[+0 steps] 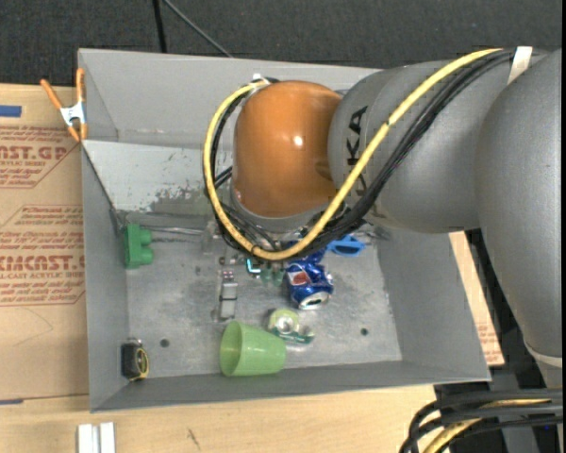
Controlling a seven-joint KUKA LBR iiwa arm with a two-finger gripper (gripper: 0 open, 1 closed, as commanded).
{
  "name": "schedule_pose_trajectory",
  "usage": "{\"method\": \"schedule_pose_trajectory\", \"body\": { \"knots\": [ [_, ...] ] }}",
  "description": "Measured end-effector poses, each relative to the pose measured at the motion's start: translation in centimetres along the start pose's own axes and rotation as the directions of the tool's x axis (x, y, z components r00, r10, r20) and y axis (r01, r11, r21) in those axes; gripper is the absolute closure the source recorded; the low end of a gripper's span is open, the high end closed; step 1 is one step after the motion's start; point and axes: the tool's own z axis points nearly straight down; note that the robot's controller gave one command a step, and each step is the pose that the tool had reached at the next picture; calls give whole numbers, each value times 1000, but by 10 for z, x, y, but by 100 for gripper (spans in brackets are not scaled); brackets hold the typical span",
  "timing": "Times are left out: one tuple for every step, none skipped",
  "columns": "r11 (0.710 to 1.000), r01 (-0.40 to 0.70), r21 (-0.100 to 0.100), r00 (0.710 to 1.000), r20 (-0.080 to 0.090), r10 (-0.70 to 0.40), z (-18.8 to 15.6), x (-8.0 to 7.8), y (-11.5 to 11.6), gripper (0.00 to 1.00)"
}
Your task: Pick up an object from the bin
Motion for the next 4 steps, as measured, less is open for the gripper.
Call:
{"method": "schedule_pose_trajectory", "body": {
  "knots": [
    [939, 344, 5, 939, 11, -344, 101, -1, -86, 0],
    [921, 389, 4, 921, 23, -389, 116, 8, -21, 0],
    [885, 465, 0, 885, 7, -465, 123, 36, 22, 0],
    [888, 460, 2, 888, 7, -460, 122, 35, 19, 100]
  ]
}}
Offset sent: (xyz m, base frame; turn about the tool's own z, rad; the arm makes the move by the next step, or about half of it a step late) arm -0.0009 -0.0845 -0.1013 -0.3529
